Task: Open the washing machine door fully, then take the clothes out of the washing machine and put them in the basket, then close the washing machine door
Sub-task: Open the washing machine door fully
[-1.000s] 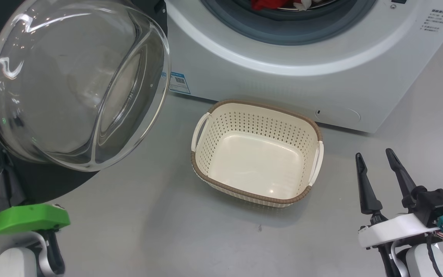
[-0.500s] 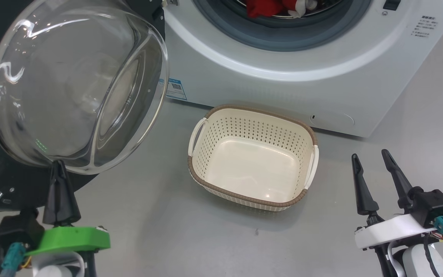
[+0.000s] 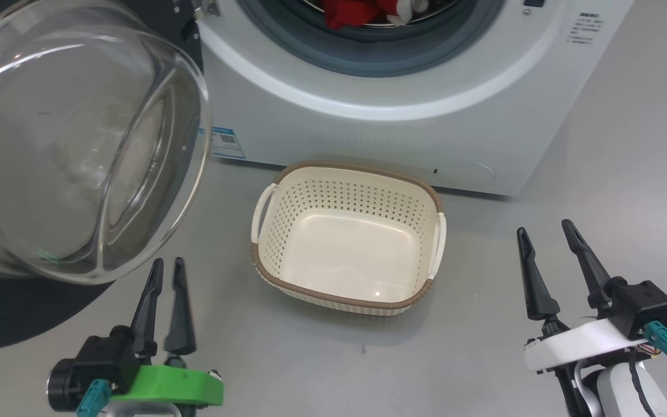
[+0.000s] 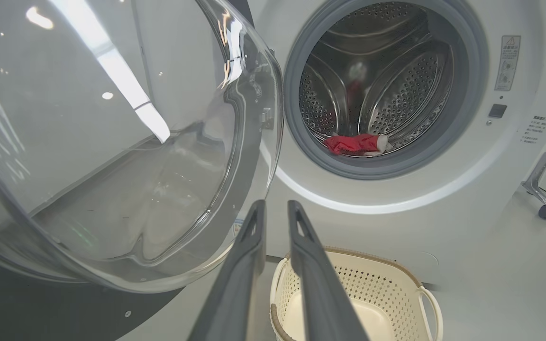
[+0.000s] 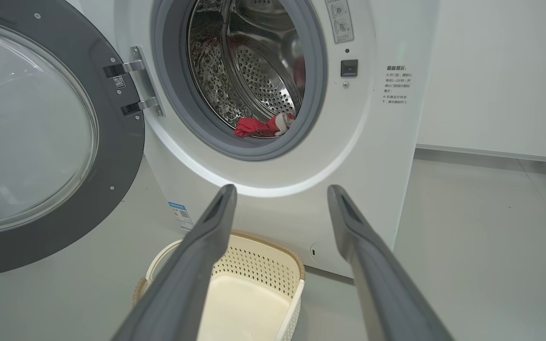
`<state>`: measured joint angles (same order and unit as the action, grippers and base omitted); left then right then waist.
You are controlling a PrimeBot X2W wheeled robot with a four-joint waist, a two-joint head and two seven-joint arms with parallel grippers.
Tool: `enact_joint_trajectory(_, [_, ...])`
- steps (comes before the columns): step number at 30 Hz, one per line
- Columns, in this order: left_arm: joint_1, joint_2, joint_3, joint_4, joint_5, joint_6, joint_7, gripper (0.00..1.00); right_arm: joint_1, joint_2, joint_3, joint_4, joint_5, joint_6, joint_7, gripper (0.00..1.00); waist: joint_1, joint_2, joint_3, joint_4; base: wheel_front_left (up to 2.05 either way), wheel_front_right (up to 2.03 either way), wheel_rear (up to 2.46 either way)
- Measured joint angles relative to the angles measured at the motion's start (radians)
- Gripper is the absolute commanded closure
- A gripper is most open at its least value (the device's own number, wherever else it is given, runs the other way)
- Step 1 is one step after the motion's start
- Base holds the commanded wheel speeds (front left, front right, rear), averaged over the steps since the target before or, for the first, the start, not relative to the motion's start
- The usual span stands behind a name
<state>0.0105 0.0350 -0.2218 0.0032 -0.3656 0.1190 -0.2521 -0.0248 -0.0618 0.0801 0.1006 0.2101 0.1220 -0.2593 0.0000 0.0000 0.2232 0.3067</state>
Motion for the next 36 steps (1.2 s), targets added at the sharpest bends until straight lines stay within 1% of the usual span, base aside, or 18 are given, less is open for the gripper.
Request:
enact_joint_trajectory(1, [0.000,0.000,-0.005,0.001,0.000,0.000,0.000,0.15,-0.002,0.000,0.004,0.000,0.000,0.000,0.000,0.00,0.0000,0.0000,-0.001,-0.009,0.00,0.00,0.00])
enact_joint_trajectory(2, [0.000,0.000,-0.006,0.004,0.002,0.000,0.000,0.05,-0.006,0.001,0.006,0.000,0.000,0.000,0.000,0.00,0.0000,0.0000,-0.002,-0.017,0.00,0.00,0.00])
enact_joint_trajectory(3, [0.000,0.000,-0.007,0.005,0.010,0.000,0.000,0.00,-0.009,0.001,0.010,-0.001,0.001,0.000,0.000,0.00,0.0000,0.0000,-0.003,-0.027,0.00,0.00,0.00])
enact_joint_trajectory(9, [0.000,0.002,-0.013,0.012,0.039,0.000,0.000,0.00,-0.009,0.004,0.016,-0.001,0.003,0.000,0.000,0.00,0.0000,0.0000,-0.009,-0.085,0.00,0.00,0.00])
enact_joint_trajectory(24, [0.000,0.004,-0.033,0.084,0.050,0.000,0.000,0.00,0.011,0.014,0.018,0.002,0.020,0.000,0.000,0.00,0.0000,0.0000,-0.044,-0.219,0.00,0.00,0.00])
enact_joint_trajectory(32, [0.000,0.008,-0.029,0.122,0.071,0.000,0.005,0.00,0.037,0.017,0.017,0.002,0.024,0.000,0.000,0.00,0.0000,0.0000,-0.069,-0.274,0.00,0.00,0.00])
enact_joint_trajectory(36, [0.000,0.010,-0.027,0.130,0.088,0.000,0.006,0.00,0.043,0.017,0.016,0.002,0.027,0.000,0.000,0.00,0.0000,0.0000,-0.082,-0.287,0.00,0.00,0.00])
